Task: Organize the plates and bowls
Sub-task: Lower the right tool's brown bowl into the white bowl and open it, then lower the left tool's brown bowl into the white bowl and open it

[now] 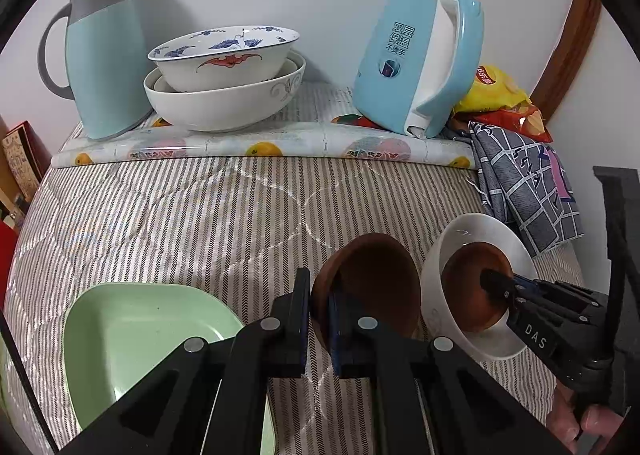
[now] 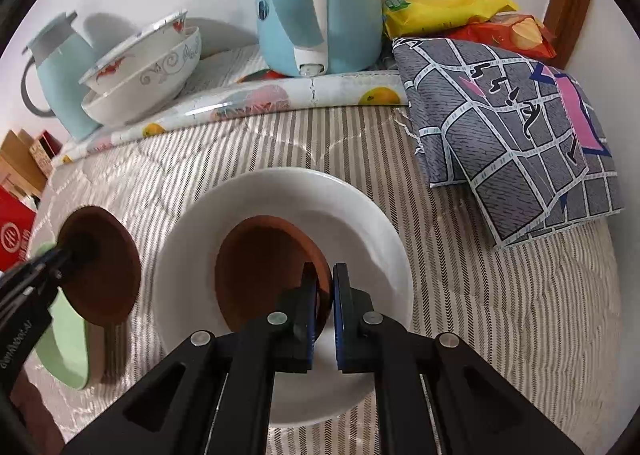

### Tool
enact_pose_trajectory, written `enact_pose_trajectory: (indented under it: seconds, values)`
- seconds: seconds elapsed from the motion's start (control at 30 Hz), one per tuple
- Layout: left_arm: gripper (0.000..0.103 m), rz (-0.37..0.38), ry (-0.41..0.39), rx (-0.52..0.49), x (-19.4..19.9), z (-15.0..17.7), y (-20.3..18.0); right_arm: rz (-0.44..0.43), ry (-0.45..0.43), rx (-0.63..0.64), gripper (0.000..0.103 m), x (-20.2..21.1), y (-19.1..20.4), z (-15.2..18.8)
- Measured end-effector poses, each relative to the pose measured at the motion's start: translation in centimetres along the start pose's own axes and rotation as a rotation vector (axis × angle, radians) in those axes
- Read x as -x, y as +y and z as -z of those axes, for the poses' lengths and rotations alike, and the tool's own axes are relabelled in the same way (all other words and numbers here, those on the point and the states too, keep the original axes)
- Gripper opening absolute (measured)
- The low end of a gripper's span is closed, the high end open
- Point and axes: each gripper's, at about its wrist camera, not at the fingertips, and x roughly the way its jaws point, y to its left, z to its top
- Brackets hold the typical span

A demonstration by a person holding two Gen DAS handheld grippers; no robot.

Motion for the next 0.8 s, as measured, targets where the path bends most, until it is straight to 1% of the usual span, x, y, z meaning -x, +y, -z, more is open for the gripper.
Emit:
enact_pose_trajectory:
  seconds: [0.13, 0.23, 0.3, 0.43, 0.5, 0.7, 0.8]
  values:
    - [0.008, 0.001, 0.004, 0.001, -0.1, 0.1, 0.2, 0.019, 0.012, 0.012, 0.009, -0.4, 0.3, -0.1]
    - [0.008, 0.002, 0.005, 0.001, -0.1, 0.1, 0.3, 0.035, 0.011, 0.022, 0.014, -0.5, 0.6, -0.2]
    - [0.008, 0.005, 0.007, 0.001, -0.1, 0.1, 0.4, 0.031, 0.013, 0.025, 0.022, -0.5, 0.7, -0.3]
    - [0.008, 0.007, 0.006, 0.001, 0.1, 0.2, 0.6, 0.034, 0.007, 0.026, 0.029, -0.6, 1.1, -0.4]
    - [0.008, 0.008, 0.004, 0.002, 0.2, 0.2, 0.8, 0.021, 0.007, 0.022, 0.036, -0.5, 1.2, -0.3]
    - [0.008, 0.014, -0.001, 0.008, 0.4, 0.2, 1.0, 0.021, -0.025, 0.005, 0.047, 0.3, 1.1, -0.1]
    - [0.008, 0.021, -0.006, 0.007, 0.7, 0.3, 0.7, 0.011, -0.046, -0.007, 0.048, 1.1, 0.8, 0.1]
